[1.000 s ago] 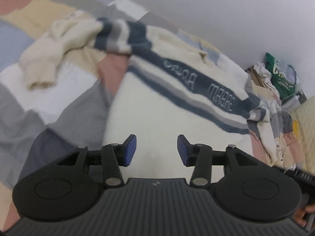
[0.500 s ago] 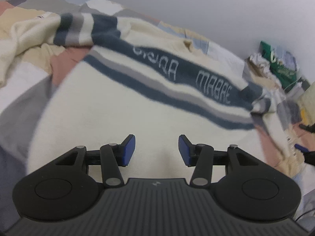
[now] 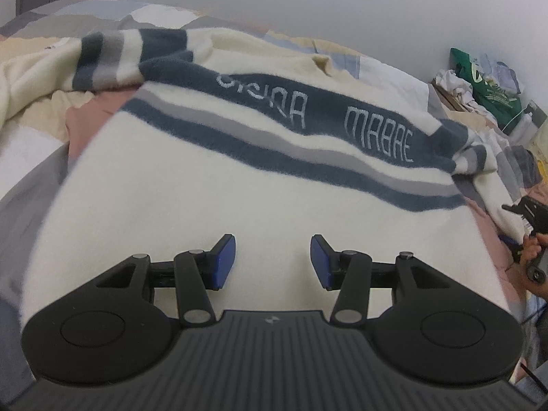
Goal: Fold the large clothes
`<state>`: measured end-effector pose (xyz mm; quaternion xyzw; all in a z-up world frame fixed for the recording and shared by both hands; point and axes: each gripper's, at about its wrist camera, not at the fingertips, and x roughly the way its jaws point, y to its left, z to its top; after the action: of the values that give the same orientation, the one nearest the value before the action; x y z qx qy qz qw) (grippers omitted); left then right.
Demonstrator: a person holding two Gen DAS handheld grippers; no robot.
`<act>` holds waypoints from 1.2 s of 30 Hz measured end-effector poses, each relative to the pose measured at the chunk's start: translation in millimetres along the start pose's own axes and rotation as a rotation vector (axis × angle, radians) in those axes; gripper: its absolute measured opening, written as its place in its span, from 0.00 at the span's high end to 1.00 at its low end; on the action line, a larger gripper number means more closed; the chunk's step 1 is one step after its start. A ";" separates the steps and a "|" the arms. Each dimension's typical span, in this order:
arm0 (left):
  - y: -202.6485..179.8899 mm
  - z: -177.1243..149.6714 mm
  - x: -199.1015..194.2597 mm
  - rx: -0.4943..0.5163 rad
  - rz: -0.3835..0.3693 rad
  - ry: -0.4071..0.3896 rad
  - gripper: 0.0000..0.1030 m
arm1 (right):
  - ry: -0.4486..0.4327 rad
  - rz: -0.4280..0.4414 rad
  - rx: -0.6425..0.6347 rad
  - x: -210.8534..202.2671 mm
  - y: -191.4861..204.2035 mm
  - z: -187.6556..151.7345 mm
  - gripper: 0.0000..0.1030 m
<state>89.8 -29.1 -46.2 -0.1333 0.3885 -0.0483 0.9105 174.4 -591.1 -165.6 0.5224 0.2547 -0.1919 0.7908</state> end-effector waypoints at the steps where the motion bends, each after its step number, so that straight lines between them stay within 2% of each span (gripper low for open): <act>1: -0.9 0.1 0.6 0.002 0.004 -0.002 0.47 | -0.020 0.003 -0.014 2.9 2.3 2.1 0.33; 5: -3.0 2.2 3.7 -0.001 0.018 -0.012 0.47 | -0.121 0.010 -0.059 11.0 12.6 16.1 0.34; 6: -3.2 3.0 4.6 -0.002 0.020 -0.013 0.47 | -0.144 0.013 -0.057 12.1 12.9 20.9 0.38; 7: -3.4 3.7 5.3 -0.003 0.023 -0.015 0.47 | -0.167 0.010 -0.064 12.6 13.6 26.3 0.44; 8: -3.6 4.3 5.9 -0.003 0.029 -0.017 0.47 | -0.195 -0.014 -0.091 13.1 16.6 33.2 0.59; 9: -3.6 4.6 6.5 -0.003 0.034 -0.018 0.47 | -0.210 -0.039 -0.117 16.1 17.4 41.8 0.70; 12: -2.9 5.5 7.9 -0.008 0.042 -0.025 0.47 | -0.224 -0.037 -0.140 22.3 14.3 70.8 0.81; 16: -5.0 11.7 15.5 -0.010 0.056 -0.019 0.47 | -0.256 -0.045 -0.192 21.3 18.0 104.3 0.85; 20: -6.5 17.1 22.6 -0.014 0.075 -0.009 0.47 | -0.303 -0.113 -0.278 23.0 28.4 135.5 0.86; 23: -5.6 19.0 25.6 -0.027 0.082 0.010 0.47 | -0.321 -0.118 -0.298 20.2 34.8 150.2 0.86; 27: -5.2 21.4 20.9 -0.011 0.113 -0.006 0.47 | -0.342 -0.070 -0.407 13.6 63.1 149.0 0.85; 30: -2.1 21.3 12.7 -0.025 0.101 -0.017 0.47 | -0.353 -0.014 -0.443 -1.0 90.8 145.5 0.85; 36: 18.9 17.3 -12.9 -0.048 0.111 -0.082 0.47 | -0.405 0.092 -0.647 -58.6 168.1 106.0 0.85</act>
<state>93.0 -4.9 -31.0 -0.1354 0.3586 0.0170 0.9235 244.8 -622.9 26.6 0.2082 0.1171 -0.1651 0.9569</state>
